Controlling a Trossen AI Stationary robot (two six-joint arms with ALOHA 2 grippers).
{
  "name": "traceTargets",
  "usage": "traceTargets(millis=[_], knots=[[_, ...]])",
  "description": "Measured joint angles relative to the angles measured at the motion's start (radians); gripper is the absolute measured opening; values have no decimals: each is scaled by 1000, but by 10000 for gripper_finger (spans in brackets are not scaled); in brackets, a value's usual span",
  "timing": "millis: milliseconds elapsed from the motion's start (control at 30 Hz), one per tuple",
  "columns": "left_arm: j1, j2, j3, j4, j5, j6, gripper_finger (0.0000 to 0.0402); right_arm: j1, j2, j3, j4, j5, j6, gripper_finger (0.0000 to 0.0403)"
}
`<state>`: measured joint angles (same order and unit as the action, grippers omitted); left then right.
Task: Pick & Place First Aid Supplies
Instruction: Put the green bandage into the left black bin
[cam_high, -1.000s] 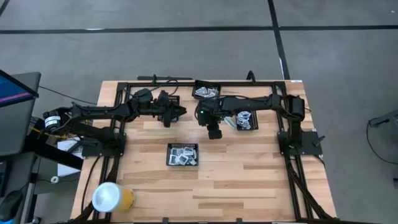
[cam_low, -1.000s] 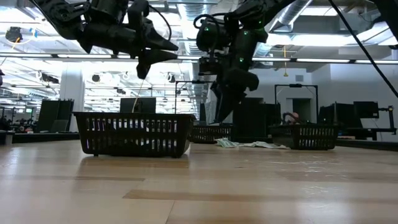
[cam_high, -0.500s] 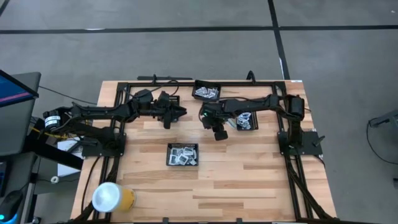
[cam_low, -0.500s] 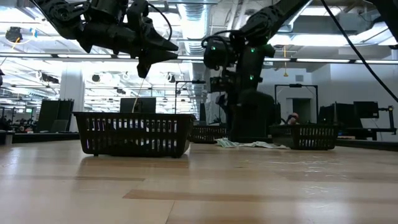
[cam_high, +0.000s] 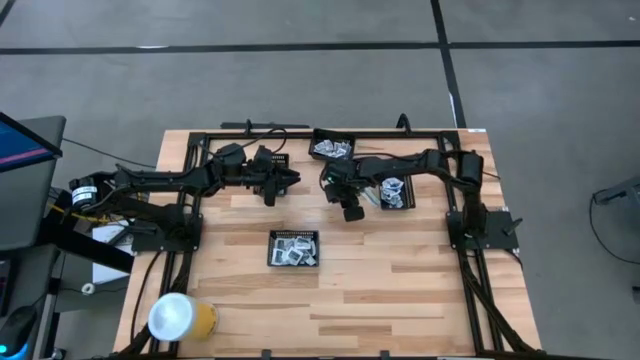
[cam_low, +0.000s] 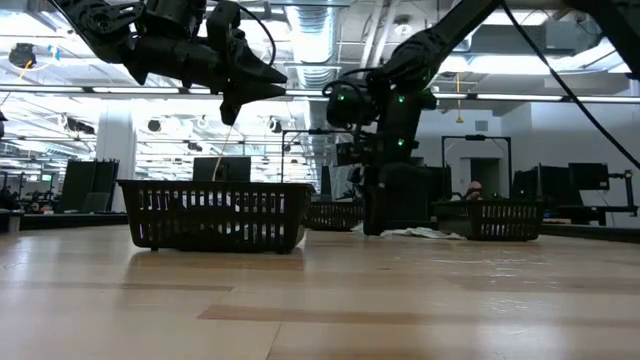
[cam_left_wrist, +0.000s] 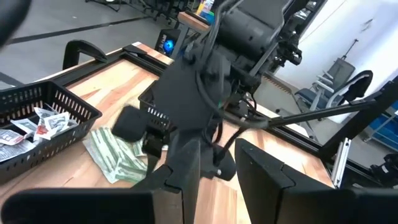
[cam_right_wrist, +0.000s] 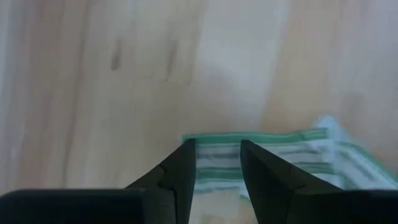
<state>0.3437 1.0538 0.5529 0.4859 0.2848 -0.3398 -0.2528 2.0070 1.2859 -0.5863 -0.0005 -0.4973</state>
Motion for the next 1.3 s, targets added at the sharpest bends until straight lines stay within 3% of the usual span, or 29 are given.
traceTargets(millis=[300,567,1300], knots=[[4,0,0,-2,0,-4,102,40,45,0,3,8,0,110],[4,0,0,-2,0,-8,102,62,55,1,15,8,9,10],[3,0,0,-16,-4,-31,102,57,3,310,-159,41,45,0]])
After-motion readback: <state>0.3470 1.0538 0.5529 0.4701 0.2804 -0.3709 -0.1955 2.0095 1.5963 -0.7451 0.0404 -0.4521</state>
